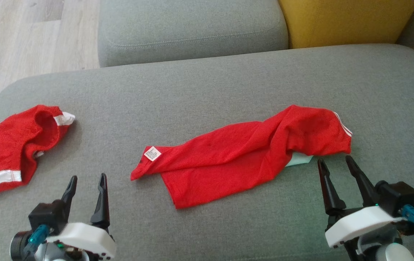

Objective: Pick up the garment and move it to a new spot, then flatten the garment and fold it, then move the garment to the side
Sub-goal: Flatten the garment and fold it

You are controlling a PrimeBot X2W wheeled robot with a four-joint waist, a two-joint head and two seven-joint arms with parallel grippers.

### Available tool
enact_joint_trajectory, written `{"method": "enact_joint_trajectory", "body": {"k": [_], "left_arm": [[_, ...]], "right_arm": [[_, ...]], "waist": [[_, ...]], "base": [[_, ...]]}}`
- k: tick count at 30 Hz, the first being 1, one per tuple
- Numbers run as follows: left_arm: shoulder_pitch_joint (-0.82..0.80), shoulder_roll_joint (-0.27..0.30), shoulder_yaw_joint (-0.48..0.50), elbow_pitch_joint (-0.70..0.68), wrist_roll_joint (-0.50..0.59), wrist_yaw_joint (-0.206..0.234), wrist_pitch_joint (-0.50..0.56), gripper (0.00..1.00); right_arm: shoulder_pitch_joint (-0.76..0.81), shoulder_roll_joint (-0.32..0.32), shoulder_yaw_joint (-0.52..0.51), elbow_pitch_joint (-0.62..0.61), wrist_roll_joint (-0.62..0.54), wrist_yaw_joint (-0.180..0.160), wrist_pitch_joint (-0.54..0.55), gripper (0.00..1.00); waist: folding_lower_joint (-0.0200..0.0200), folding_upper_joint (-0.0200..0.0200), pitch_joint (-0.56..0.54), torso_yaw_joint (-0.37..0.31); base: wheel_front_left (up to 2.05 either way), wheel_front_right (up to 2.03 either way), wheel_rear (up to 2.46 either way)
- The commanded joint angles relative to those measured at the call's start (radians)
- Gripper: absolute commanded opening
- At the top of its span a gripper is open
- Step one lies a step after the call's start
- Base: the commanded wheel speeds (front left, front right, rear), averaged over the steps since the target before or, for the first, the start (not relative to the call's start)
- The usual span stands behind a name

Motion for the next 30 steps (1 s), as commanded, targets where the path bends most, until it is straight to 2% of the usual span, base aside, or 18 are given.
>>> {"method": "enact_joint_trajectory", "body": {"k": [1,20,25,30], "left_arm": [[-0.050,0.025,0.037,-0.027,0.000,0.006,0.001,1.00],[-0.072,0.026,0.016,-0.020,0.002,0.005,0.007,1.00],[-0.093,0.024,0.008,-0.019,0.006,0.005,0.011,1.00],[-0.146,0.016,-0.002,-0.019,0.017,-0.003,0.008,1.00]], "right_arm": [[-0.031,-0.004,0.018,-0.037,-0.003,-0.001,0.000,1.00],[-0.042,-0.004,-0.001,-0.015,0.004,-0.001,-0.006,1.00],[-0.093,-0.007,-0.031,0.049,0.020,-0.001,-0.002,1.00],[-0.209,-0.045,-0.050,0.144,0.047,-0.001,0.028,1.00]], "waist": [[0.0000,-0.0001,0.000,0.001],[0.0000,-0.0001,0.011,0.008],[0.0000,-0.0001,0.032,0.020],[0.0000,-0.0001,0.088,0.042]], "base": [[0.00,0.00,0.00],[0.00,0.00,0.00],[0.00,0.00,0.00],[0.00,0.00,0.00]]}}
